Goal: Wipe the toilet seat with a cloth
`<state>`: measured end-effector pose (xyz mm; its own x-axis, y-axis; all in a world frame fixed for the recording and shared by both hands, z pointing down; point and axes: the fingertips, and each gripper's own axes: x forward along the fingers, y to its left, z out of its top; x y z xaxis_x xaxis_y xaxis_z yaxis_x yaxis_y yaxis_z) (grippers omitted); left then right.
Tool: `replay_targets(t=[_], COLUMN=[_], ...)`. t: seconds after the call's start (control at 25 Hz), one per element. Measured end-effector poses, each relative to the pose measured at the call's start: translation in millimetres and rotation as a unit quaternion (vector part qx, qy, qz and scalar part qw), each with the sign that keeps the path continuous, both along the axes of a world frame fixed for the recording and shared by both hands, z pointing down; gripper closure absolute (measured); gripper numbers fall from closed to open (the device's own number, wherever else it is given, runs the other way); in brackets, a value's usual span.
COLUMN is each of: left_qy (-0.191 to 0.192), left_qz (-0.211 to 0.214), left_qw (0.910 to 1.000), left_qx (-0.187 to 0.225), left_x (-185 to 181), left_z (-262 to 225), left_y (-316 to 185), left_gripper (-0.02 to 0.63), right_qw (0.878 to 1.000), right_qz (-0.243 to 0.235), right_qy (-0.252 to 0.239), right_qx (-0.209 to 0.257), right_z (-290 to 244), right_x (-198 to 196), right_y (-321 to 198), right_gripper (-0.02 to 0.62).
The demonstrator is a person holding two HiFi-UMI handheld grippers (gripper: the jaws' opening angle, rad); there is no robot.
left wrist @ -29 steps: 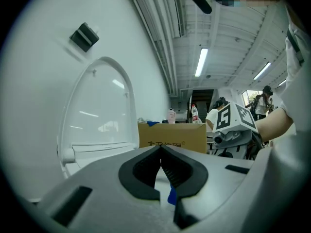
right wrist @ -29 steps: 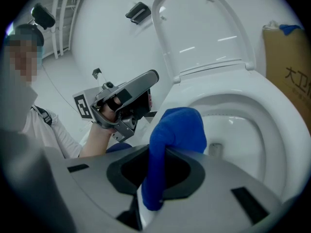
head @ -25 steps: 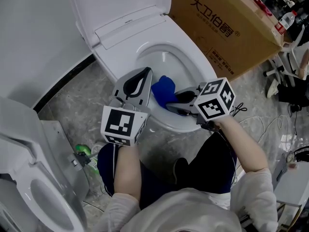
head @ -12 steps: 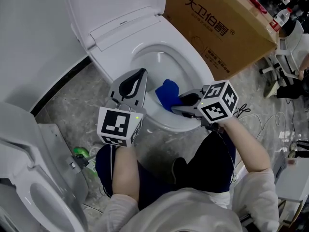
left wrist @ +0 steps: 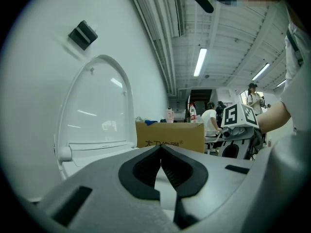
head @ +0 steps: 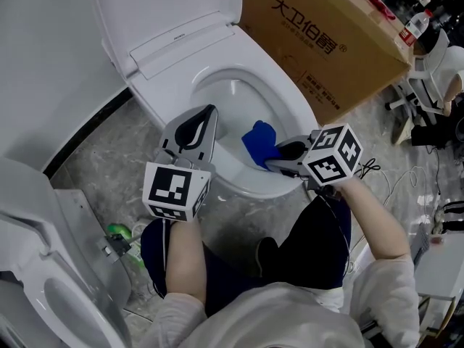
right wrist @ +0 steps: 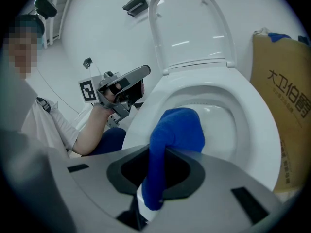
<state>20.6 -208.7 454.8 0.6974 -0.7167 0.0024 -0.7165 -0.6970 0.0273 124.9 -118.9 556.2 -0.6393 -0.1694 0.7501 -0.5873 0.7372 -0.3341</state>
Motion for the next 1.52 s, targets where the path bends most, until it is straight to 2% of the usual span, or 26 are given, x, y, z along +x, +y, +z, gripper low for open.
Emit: replay_targets(t=[0.8,1.08,1.52], left_qy=[-0.005,-0.003,-0.003], left_qz=[0.011,0.001,0.008], left_qw=[0.9999,1.0000,1.0000], left_qx=[-0.001,-0.006,-0.006], left_x=[12,3,10], left_z=[0,5,5], left_y=[0,-5,-6], left_gripper=[0.598,0.598,0.598], right_qw=[0.998,0.997,0.995], right_qz=[0.050,0.057,0.073], right_qy=[0.031,0.041,0.060], right_qx=[0.013,0.019,0.031], right_z=[-6,-6,-9], right_x=[59,70,93], right_y=[-7,-9,-16], right_gripper=[0.541,0.541,0.541])
